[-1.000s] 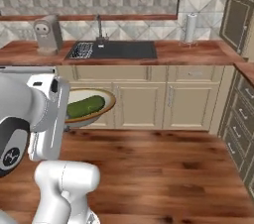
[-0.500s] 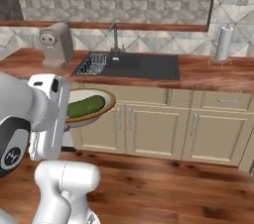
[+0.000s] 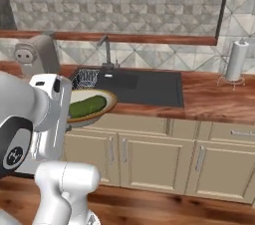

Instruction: Pick the cucumber from the cabinet and place it in the bowl. Then pick the bowl and place it in the sink. Then turn on the sink facuet.

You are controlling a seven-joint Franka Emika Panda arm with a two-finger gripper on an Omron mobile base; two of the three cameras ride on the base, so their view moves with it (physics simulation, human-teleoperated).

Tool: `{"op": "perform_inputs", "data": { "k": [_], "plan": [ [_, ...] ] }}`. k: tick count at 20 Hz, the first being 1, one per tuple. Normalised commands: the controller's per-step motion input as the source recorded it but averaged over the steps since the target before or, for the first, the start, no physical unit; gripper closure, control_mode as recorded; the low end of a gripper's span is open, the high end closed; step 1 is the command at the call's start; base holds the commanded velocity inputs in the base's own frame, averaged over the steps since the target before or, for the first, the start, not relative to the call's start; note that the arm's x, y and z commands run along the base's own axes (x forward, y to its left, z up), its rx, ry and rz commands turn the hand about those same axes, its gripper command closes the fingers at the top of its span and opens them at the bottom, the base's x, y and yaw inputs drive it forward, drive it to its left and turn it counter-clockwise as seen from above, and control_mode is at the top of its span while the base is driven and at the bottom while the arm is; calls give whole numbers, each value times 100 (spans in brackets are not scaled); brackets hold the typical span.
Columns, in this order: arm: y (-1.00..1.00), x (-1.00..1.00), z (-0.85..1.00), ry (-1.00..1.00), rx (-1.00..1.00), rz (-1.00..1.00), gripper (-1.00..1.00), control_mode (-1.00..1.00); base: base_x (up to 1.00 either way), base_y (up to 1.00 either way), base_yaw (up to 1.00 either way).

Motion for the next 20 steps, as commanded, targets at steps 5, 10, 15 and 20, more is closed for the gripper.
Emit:
{"op": "perform_inputs", "data": {
  "k": [5, 10, 15, 20],
  "plan": [
    [0, 0, 0, 0, 0, 0, 100, 100, 98, -8, 0],
    [0, 0, 0, 0, 0, 0, 100, 100, 59, -24, 0],
    [0, 0, 0, 0, 0, 0, 100, 100, 45, -21, 0],
    [0, 0, 0, 0, 0, 0, 100, 100, 28, -36, 0]
  ]
}}
